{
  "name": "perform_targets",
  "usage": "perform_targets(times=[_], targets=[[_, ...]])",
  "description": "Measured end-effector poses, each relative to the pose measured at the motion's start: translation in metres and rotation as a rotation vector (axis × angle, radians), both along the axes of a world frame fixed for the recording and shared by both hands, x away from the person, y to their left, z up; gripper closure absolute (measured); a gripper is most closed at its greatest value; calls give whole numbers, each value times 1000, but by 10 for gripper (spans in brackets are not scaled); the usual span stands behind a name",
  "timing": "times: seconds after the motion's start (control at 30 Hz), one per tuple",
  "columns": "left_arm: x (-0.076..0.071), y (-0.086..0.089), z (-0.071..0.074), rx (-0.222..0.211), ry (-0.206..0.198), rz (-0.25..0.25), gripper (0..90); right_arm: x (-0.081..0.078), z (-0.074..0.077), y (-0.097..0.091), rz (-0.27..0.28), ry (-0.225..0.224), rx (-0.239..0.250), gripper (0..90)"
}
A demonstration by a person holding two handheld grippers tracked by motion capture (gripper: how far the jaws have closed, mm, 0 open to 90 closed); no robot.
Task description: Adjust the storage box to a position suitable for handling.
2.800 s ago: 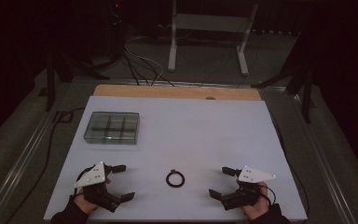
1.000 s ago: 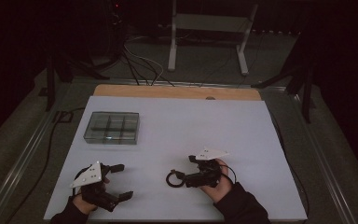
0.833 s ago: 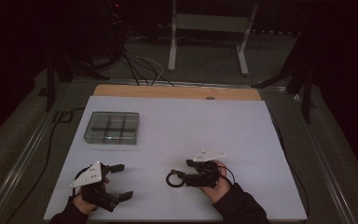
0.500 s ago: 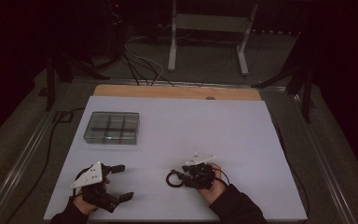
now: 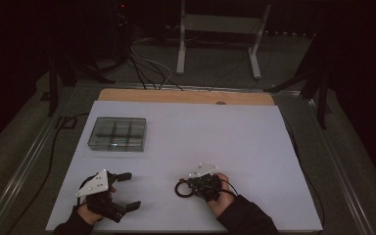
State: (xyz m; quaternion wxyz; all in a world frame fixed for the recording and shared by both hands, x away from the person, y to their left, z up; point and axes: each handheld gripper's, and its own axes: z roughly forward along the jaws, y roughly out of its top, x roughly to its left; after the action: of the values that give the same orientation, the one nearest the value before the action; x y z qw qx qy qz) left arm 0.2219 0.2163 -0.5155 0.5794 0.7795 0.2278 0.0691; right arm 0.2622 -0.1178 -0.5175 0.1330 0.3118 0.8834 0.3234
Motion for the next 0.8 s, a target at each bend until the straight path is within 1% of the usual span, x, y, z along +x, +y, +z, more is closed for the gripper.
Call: perform_targets(times=[0.07,0.2,0.3,0.33,0.37,0.4,0.47,0.67,0.73,0.8], targets=[[1,1,0,-9,1,6,7,-1,5,-4,-9,-11,4,860],[-1,2,1,-7,-5,10,8,0,11,-18,-37,-16,16,860],[0,1,1,-6,-5,9,7,1,13,-30,-62,-17,22,860],[0,1,1,-6,-5,9,7,1,13,-30,-62,-17,22,860],[0,1,1,-6,-5,9,7,1,13,-34,-68,-15,23,860],[0,1,0,-3,-2,10,7,0,13,-43,-85,-13,23,860],[0,2,1,-5,-3,10,7,-1,14,-52,-102,-8,23,860],[0,2,1,-5,-5,10,7,-3,19,-80,-167,-23,31,859],[0,2,1,-5,-5,9,7,-4,19,-90,-194,-35,21,859],[0,2,1,-7,-5,9,7,-5,18,-100,-220,-35,12,859]])
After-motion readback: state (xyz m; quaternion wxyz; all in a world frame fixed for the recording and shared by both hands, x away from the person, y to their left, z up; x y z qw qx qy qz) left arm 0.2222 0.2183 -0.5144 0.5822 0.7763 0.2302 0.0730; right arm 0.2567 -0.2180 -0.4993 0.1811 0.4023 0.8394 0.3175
